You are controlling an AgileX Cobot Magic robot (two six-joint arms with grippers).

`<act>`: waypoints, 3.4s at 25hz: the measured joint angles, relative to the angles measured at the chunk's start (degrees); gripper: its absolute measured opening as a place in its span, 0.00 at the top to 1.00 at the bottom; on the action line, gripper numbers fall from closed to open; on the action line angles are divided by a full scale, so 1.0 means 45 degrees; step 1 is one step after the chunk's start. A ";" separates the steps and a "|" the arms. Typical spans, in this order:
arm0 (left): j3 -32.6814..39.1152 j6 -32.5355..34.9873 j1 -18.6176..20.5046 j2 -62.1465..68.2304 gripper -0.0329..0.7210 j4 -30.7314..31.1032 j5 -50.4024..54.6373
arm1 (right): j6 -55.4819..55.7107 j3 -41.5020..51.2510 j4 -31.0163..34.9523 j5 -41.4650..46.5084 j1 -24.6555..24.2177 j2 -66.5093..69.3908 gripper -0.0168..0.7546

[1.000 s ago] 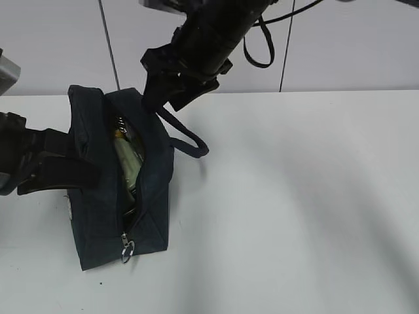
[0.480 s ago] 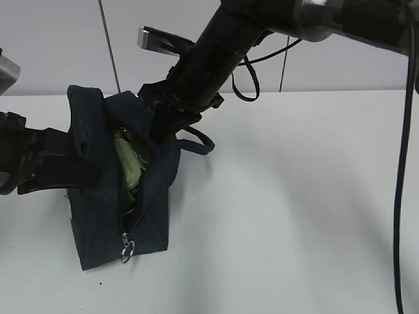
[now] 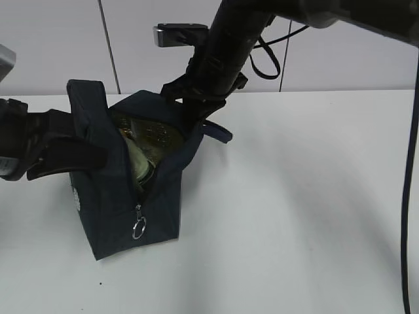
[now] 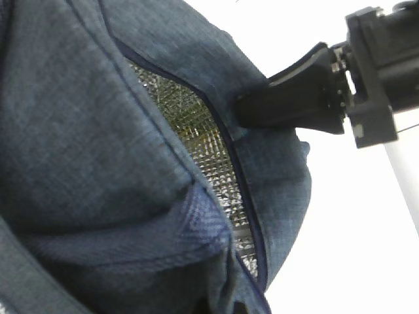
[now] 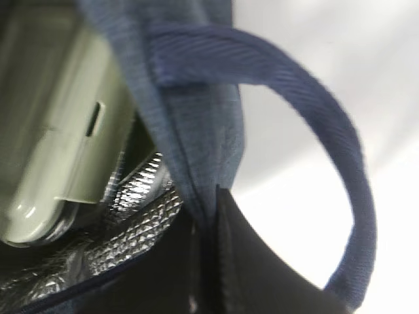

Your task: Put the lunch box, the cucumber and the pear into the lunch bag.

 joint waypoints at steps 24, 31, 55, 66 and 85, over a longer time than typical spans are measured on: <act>-0.3249 0.0182 -0.2251 0.3258 0.98 0.0091 0.0281 | 0.1631 0.3723 -0.3826 0.0389 -0.0430 -0.3410 0.97; -0.3249 0.0191 -0.2251 0.3472 0.98 0.0063 0.0174 | 0.1055 0.3753 -0.3465 0.0063 -0.0430 -0.3410 0.88; -0.3249 0.0232 -0.2251 0.3616 0.96 -0.0189 0.0318 | 0.0928 0.3522 -0.3288 0.0116 -0.0436 -0.5123 0.34; -0.3361 0.0733 -0.2251 0.3509 0.59 0.0874 0.0377 | 0.0822 0.4075 -0.1658 0.0271 -0.0436 -0.8891 0.34; -0.3359 0.1763 -0.2251 0.3381 0.58 0.1276 0.0495 | -0.2221 1.6462 0.2984 -0.4498 -0.0436 -1.5710 0.34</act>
